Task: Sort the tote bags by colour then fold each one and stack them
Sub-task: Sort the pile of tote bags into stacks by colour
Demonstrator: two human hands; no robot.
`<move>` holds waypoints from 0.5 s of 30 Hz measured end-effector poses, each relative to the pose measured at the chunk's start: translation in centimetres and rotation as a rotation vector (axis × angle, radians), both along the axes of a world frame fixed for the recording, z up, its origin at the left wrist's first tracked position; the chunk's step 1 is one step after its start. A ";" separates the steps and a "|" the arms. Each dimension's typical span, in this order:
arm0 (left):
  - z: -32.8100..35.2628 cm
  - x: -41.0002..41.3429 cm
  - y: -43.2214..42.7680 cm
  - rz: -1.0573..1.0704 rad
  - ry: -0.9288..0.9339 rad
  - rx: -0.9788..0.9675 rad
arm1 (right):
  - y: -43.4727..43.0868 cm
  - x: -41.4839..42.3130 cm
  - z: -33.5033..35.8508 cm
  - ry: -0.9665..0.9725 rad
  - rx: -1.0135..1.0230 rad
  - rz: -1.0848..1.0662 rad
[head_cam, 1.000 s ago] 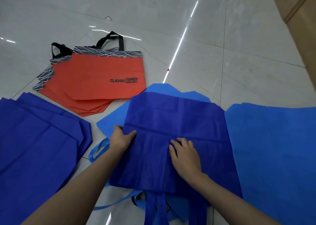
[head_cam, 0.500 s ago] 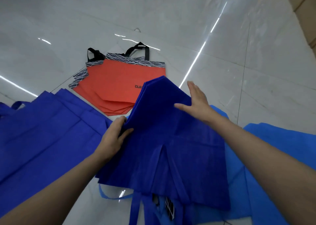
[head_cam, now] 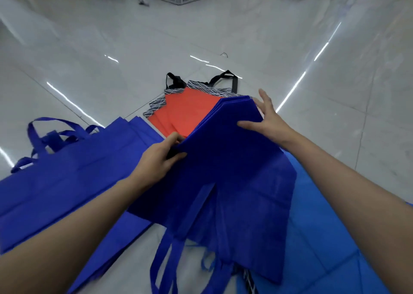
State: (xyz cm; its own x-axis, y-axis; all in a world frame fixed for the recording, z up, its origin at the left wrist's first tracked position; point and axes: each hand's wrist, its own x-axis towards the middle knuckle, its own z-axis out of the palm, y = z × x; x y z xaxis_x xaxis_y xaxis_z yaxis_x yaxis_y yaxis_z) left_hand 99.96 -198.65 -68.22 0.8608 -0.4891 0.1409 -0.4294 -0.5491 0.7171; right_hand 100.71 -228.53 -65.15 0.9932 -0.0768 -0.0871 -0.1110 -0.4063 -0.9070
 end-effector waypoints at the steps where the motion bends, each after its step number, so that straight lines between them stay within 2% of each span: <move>1: 0.5 0.2 0.5 0.017 -0.009 0.014 | 0.6 0.4 0.9 0.030 0.051 0.048; 6: 1.8 0.7 3.7 0.348 -0.106 0.074 | 4.5 1.1 4.3 -0.005 0.003 0.147; 10: 2.7 -0.1 6.6 0.643 -0.212 -0.036 | 8.3 1.3 8.8 -0.097 -0.039 0.222; 13: 2.9 -1.0 9.3 0.899 -0.033 -0.268 | 10.9 1.9 12.4 -0.109 -0.016 0.235; 15: 2.4 -2.0 11.4 0.904 0.096 -0.351 | 12.6 2.3 14.1 -0.092 0.074 0.225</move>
